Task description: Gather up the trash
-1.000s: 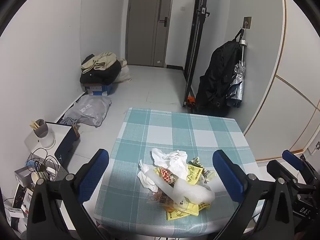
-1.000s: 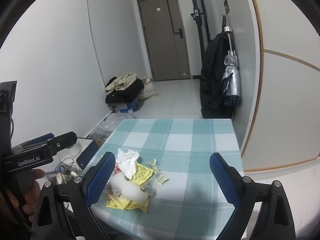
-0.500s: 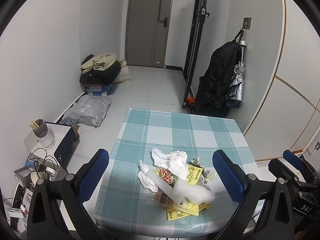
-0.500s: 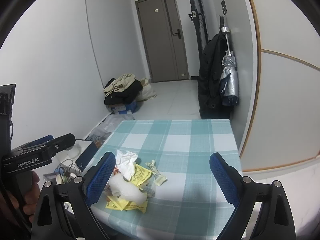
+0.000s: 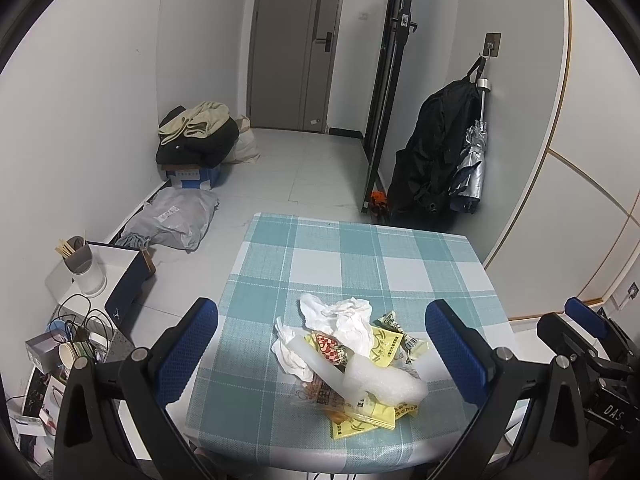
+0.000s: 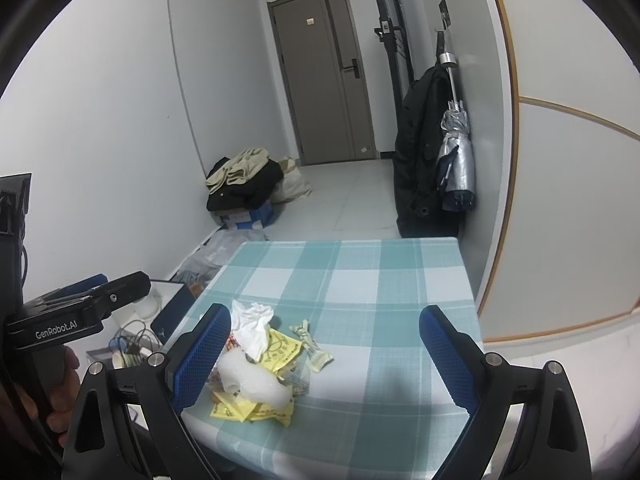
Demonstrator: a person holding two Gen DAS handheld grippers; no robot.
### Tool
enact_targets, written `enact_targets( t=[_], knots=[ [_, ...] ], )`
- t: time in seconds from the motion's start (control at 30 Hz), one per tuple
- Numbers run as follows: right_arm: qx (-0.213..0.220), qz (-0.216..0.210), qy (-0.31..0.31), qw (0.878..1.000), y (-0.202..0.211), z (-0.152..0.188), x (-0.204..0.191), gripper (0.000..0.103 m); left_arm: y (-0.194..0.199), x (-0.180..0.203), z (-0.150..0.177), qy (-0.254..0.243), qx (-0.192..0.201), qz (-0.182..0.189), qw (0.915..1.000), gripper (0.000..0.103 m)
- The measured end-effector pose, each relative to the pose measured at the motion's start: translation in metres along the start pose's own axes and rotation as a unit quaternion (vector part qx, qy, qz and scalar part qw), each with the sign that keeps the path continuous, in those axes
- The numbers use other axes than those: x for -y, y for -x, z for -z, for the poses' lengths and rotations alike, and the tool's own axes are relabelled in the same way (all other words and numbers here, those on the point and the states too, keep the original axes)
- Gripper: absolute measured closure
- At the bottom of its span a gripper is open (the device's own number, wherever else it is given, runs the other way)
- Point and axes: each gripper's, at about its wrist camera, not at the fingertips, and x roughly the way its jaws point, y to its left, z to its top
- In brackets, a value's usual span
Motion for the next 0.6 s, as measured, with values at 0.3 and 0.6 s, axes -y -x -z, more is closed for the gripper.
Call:
enact_targets(
  t=[0.3,0.6],
  knots=[
    [0.000,0.000,0.000,1.000,0.0002,0.0001,0.0000,0.007,0.0003,-0.0007,-0.0002,0.001,-0.001,0.003,1.0000,0.001],
    [0.001,0.001,-0.004,1.000,0.0018,-0.0002,0.0028,0.007,-0.0001,-0.0037,-0.0003,0.004,-0.010,0.007,0.9999,0.001]
  ],
)
